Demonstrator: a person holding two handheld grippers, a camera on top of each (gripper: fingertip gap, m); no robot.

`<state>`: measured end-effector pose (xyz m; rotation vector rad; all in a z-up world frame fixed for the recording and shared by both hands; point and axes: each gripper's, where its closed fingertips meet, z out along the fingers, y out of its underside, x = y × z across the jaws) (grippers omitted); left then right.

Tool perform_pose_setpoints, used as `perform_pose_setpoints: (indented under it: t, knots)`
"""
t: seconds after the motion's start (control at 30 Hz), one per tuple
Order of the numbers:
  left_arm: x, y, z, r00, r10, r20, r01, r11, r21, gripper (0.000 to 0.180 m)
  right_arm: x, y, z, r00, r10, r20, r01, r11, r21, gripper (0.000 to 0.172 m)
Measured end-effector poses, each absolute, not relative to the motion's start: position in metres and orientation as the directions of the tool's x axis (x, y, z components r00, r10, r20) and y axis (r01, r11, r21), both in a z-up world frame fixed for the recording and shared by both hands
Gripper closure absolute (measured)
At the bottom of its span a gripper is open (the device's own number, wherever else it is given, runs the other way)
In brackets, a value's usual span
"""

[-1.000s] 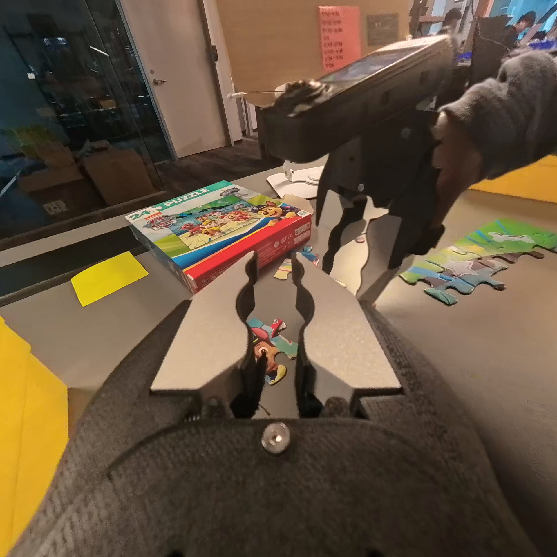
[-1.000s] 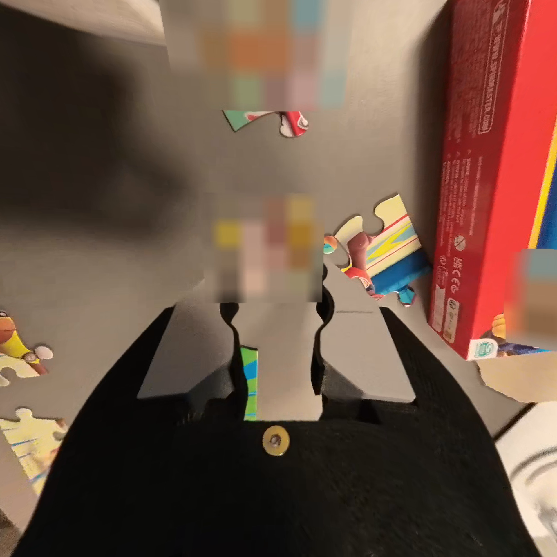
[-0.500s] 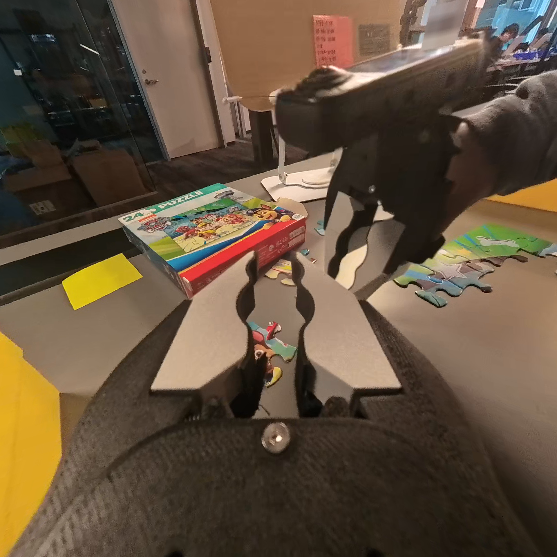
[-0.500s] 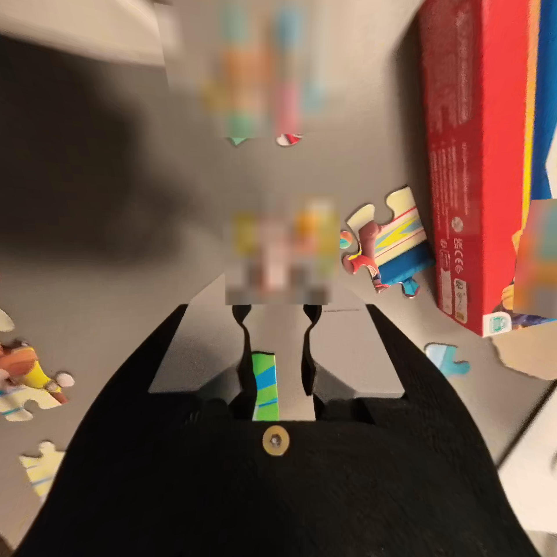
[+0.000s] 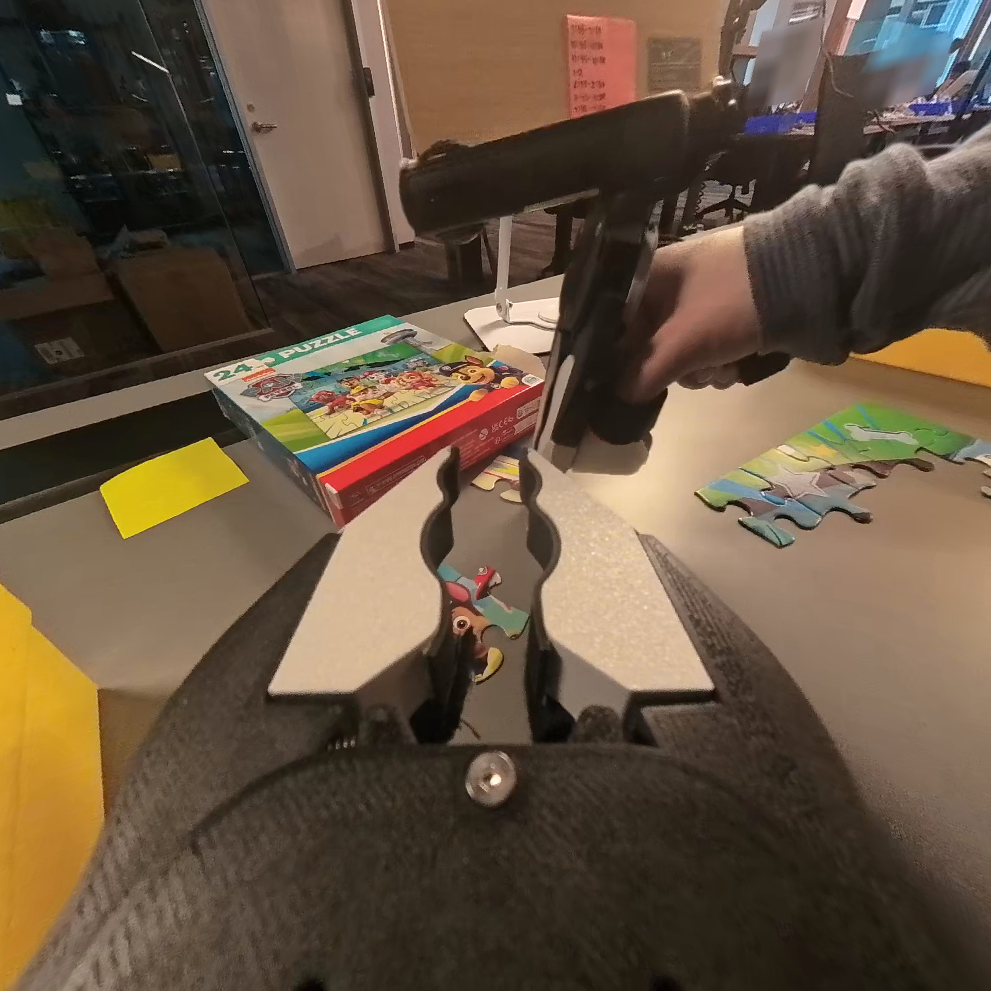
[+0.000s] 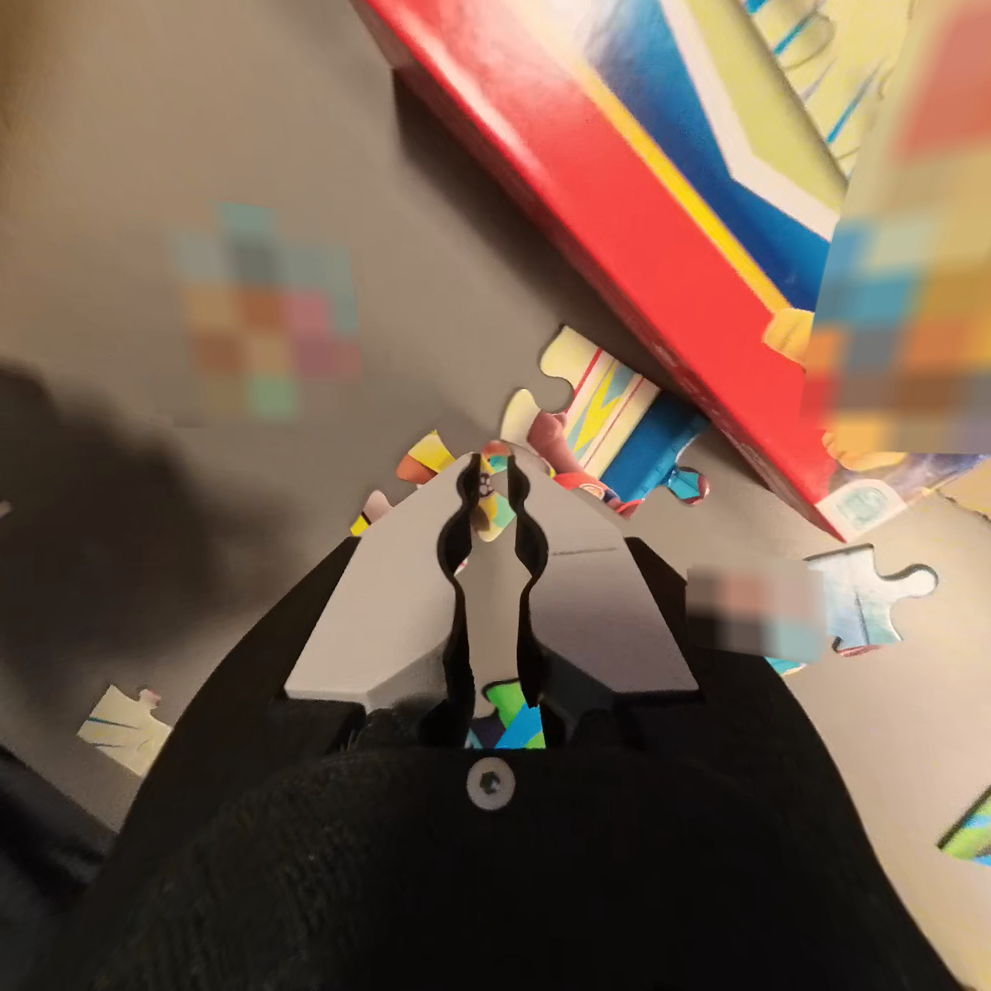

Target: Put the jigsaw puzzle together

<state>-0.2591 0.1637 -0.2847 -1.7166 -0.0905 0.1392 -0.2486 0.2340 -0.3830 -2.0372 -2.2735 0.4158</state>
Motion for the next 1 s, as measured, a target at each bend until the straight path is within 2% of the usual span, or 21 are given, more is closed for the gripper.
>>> perform_pose_setpoints:
  t: [0.2, 0.37, 0.4, 0.63, 0.87, 0.93, 0.97, 1.0]
  knots:
    - [-0.258, 0.165, -0.287, 0.99, 0.134, -0.04, -0.019, -0.156, -0.988, 0.159, -0.242, 0.222, -0.383, -0.145, 0.985, -0.094, 0.981, 0.13, -0.145, 0.16]
    - [-0.256, 0.165, -0.288, 0.991, 0.128, -0.039, -0.018, -0.156, -0.988, 0.159, -0.241, 0.221, -0.383, -0.13, 0.991, -0.043, 0.986, 0.125, -0.113, 0.163]
    - [-0.256, 0.165, -0.288, 0.991, 0.128, -0.039, -0.018, -0.157, -0.987, 0.159, -0.242, 0.223, -0.383, -0.135, 0.991, -0.023, 0.985, 0.131, -0.114, 0.172]
    - [-0.257, 0.163, -0.287, 0.992, 0.126, -0.018, 0.001, -0.151, -0.988, 0.159, -0.235, 0.215, -0.383, -0.173, 0.985, -0.03, 0.963, 0.162, -0.216, 0.172]
    - [-0.254, 0.164, -0.289, 0.994, 0.109, -0.006, 0.011, -0.16, -0.987, 0.159, -0.203, 0.2, -0.383, -0.224, 0.972, -0.076, 0.954, 0.203, -0.219, 0.172]
    - [-0.253, 0.165, -0.289, 0.994, 0.107, -0.012, 0.006, -0.16, -0.987, 0.159, -0.201, 0.2, -0.382, -0.25, 0.966, -0.071, 0.941, 0.225, -0.251, 0.172]
    - [-0.253, 0.165, -0.288, 0.994, 0.106, -0.016, 0.001, -0.16, -0.987, 0.159, -0.204, 0.201, -0.38, -0.266, 0.962, -0.058, 0.929, 0.24, -0.282, 0.163]
    - [-0.252, 0.165, -0.289, 0.994, 0.105, -0.019, -0.002, -0.162, -0.987, 0.159, -0.209, 0.2, -0.378, -0.295, 0.954, -0.059, 0.91, 0.262, -0.322, 0.147]
